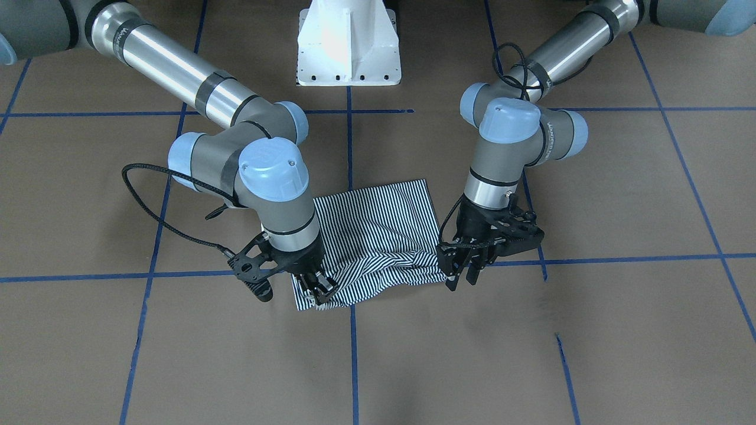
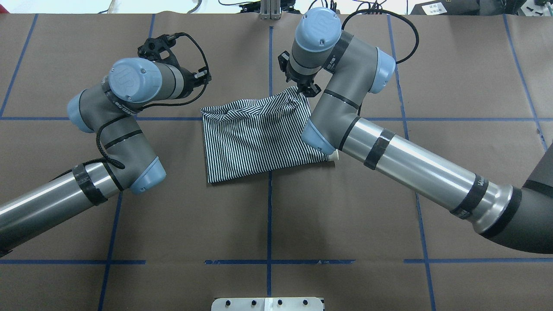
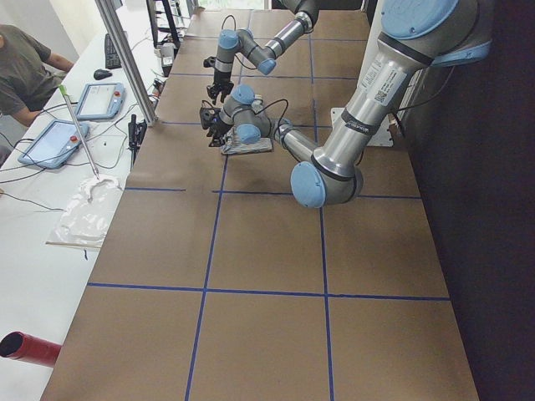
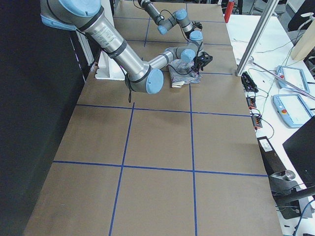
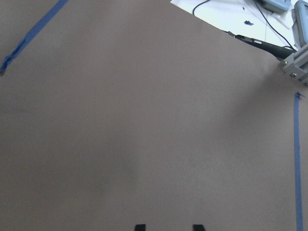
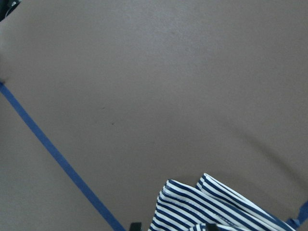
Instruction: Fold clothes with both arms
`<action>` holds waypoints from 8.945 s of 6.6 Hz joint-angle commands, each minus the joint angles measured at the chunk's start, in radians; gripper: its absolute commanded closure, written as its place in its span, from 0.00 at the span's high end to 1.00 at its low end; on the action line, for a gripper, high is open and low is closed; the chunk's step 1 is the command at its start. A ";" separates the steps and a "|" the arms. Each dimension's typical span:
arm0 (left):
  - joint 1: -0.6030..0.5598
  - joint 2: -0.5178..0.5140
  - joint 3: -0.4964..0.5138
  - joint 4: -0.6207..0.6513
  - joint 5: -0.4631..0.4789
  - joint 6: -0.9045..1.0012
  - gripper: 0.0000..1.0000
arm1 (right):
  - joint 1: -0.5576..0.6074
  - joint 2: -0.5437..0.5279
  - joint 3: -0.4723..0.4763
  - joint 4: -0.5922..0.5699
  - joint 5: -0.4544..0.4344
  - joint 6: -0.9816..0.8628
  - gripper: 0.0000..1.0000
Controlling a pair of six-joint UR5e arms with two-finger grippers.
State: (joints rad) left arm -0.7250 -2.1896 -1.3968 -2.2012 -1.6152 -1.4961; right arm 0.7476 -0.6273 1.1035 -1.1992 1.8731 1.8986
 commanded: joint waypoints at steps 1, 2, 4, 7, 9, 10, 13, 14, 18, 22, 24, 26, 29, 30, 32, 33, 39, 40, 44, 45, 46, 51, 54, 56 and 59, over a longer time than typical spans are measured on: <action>-0.001 0.028 -0.089 -0.005 -0.077 -0.057 0.45 | 0.047 -0.009 0.012 0.006 0.079 -0.053 1.00; 0.036 0.018 -0.088 0.001 -0.080 -0.143 0.00 | 0.044 -0.034 0.059 0.006 0.080 -0.056 1.00; 0.129 -0.075 -0.041 0.073 -0.084 -0.046 0.00 | 0.047 -0.095 0.136 0.004 0.084 -0.103 1.00; 0.133 -0.163 0.109 0.098 -0.155 0.104 0.00 | 0.049 -0.101 0.138 0.006 0.084 -0.118 1.00; 0.116 -0.196 0.177 0.072 -0.154 0.134 0.00 | 0.049 -0.109 0.151 0.006 0.084 -0.118 1.00; 0.081 -0.197 0.237 -0.013 -0.154 0.154 0.00 | 0.049 -0.118 0.153 0.006 0.086 -0.118 1.00; -0.019 -0.210 0.320 -0.088 -0.161 0.237 0.00 | 0.047 -0.127 0.180 0.003 0.084 -0.118 1.00; -0.049 -0.208 0.314 -0.089 -0.164 0.255 0.00 | 0.052 -0.143 0.197 0.000 0.086 -0.118 1.00; -0.264 0.067 0.089 -0.091 -0.429 0.481 0.00 | 0.215 -0.369 0.243 0.004 0.181 -0.635 1.00; -0.676 0.243 0.090 -0.054 -0.736 1.024 0.00 | 0.580 -0.604 0.228 -0.063 0.425 -1.438 1.00; -0.824 0.276 0.037 0.134 -0.825 1.223 0.00 | 0.769 -0.661 0.243 -0.219 0.501 -1.733 1.00; -0.873 0.304 0.024 0.471 -0.841 1.403 0.14 | 0.802 -0.713 0.236 -0.249 0.491 -1.858 1.00; -0.858 0.546 -0.044 0.341 -0.762 1.412 1.00 | 0.779 -0.730 0.242 -0.250 0.466 -1.860 1.00; -0.843 0.554 -0.053 0.347 -0.732 1.413 1.00 | 0.776 -0.733 0.243 -0.250 0.449 -1.860 1.00; -0.828 0.596 -0.021 0.343 -0.732 1.410 1.00 | 0.753 -0.729 0.245 -0.250 0.454 -1.860 1.00; -0.814 0.590 -0.021 0.350 -0.732 1.412 1.00 | 0.751 -0.735 0.260 -0.252 0.457 -1.860 1.00; -0.797 0.525 -0.059 0.607 -0.638 1.682 1.00 | 0.739 -0.741 0.289 -0.250 0.458 -1.860 1.00; -0.797 0.525 -0.051 0.604 -0.641 1.683 1.00 | 0.739 -0.741 0.288 -0.250 0.459 -1.860 1.00; -0.817 0.539 -0.065 0.606 -0.752 1.686 1.00 | 0.754 -0.764 0.355 -0.252 0.466 -1.859 1.00; -0.823 0.533 -0.070 0.609 -0.750 1.682 1.00 | 0.754 -0.769 0.363 -0.250 0.465 -1.859 1.00; -0.824 0.530 -0.074 0.610 -0.747 1.682 1.00 | 0.754 -0.772 0.363 -0.250 0.456 -1.859 1.00; -0.886 0.522 -0.093 0.620 -0.736 1.682 1.00 | 0.754 -0.773 0.365 -0.250 0.451 -1.859 1.00; -0.880 0.522 -0.096 0.644 -0.736 1.679 1.00 | 0.753 -0.773 0.365 -0.250 0.451 -1.859 1.00; -0.880 0.530 -0.135 0.712 -0.709 1.677 1.00 | 0.753 -0.775 0.361 -0.250 0.451 -1.859 1.00; -0.880 0.534 -0.203 0.755 -0.641 1.676 1.00 | 0.753 -0.782 0.369 -0.250 0.452 -1.859 1.00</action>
State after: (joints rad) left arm -1.6046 -1.6560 -1.5857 -1.4582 -2.2677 0.1807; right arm 1.5003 -1.4053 1.4689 -1.4496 2.3250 0.0399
